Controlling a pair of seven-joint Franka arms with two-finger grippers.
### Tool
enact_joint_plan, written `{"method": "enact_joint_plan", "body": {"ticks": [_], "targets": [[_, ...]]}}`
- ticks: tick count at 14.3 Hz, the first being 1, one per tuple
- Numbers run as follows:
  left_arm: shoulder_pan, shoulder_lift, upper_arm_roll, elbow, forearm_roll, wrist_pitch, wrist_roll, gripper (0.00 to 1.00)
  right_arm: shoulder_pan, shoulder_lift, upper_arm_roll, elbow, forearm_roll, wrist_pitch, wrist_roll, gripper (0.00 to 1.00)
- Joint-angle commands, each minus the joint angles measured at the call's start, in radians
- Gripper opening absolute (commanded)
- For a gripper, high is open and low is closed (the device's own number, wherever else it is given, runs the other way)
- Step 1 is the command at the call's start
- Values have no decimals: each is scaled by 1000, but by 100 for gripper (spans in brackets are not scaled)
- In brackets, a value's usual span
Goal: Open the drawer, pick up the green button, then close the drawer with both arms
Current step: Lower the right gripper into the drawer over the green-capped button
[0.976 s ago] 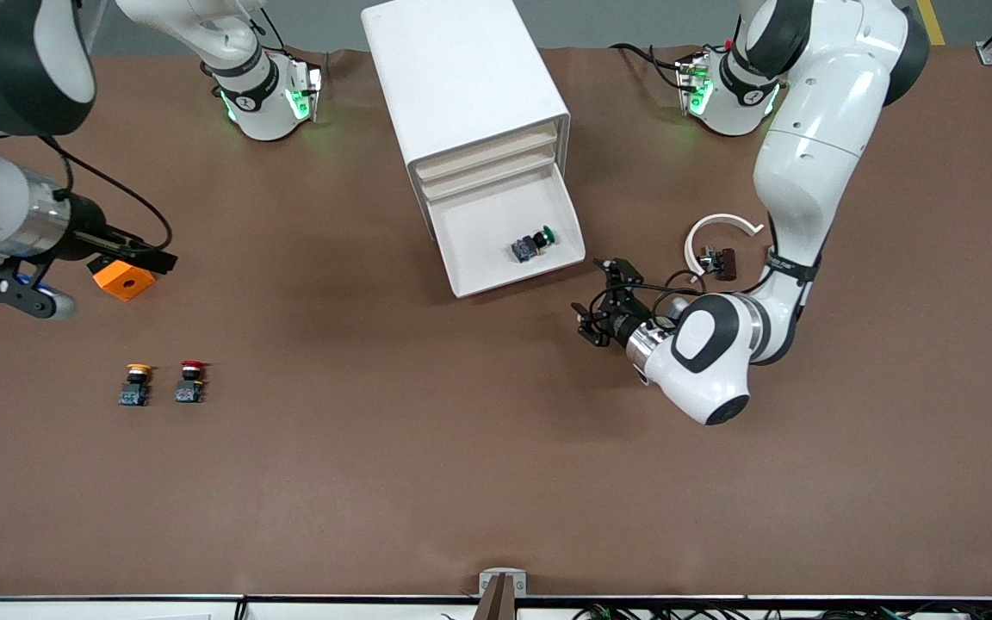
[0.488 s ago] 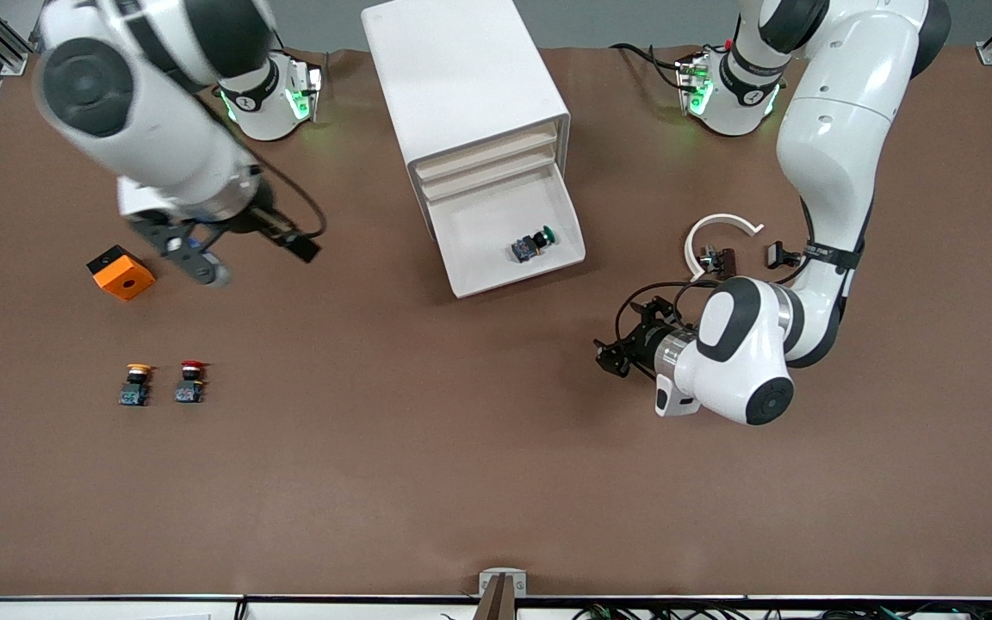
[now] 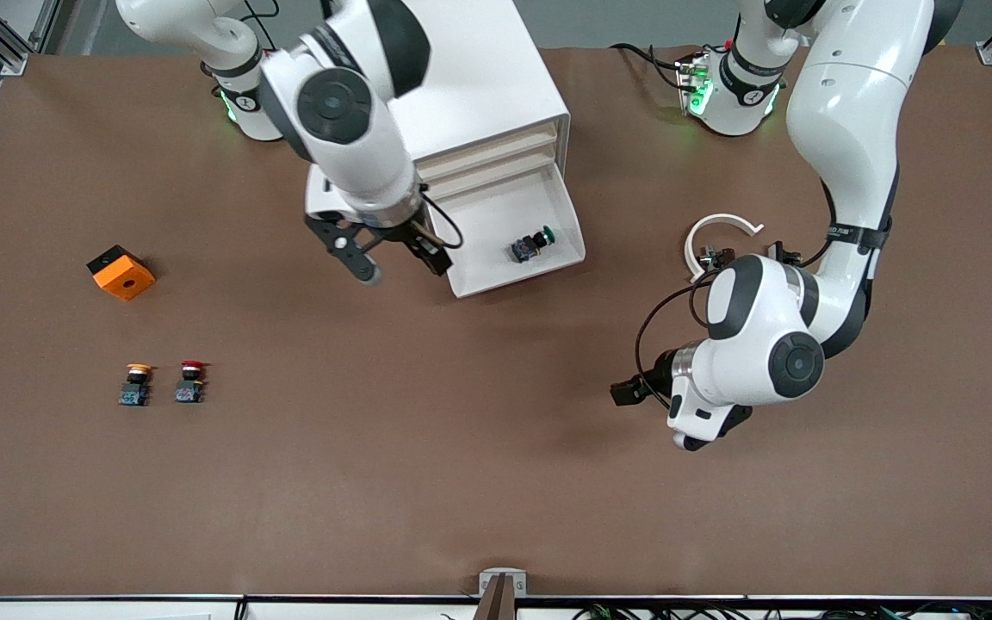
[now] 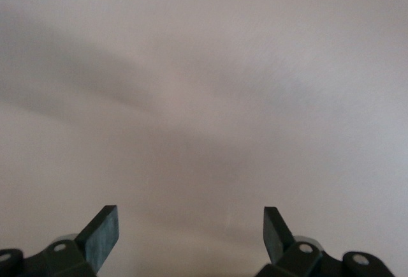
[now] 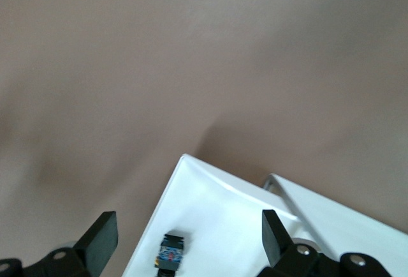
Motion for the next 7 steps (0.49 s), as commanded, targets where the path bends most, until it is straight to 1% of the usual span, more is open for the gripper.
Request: {"method": "enact_joint_plan", "body": {"ticks": [1,3,4,7], "targets": [[-11,-52,4,-57,80,103,34,100,60,57,-13,18,12,51,73,100],[-26,-81,3,-107,157,163,31,100,93,94,-14,34,9,71,122,100],[-26,-84,1,-118,171,178,28,100,112,107,-13,35,7,84,148,100],[-39,-76,4,-112,177,180,22,100,165,169,-14,41,3,143,212,100]]}}
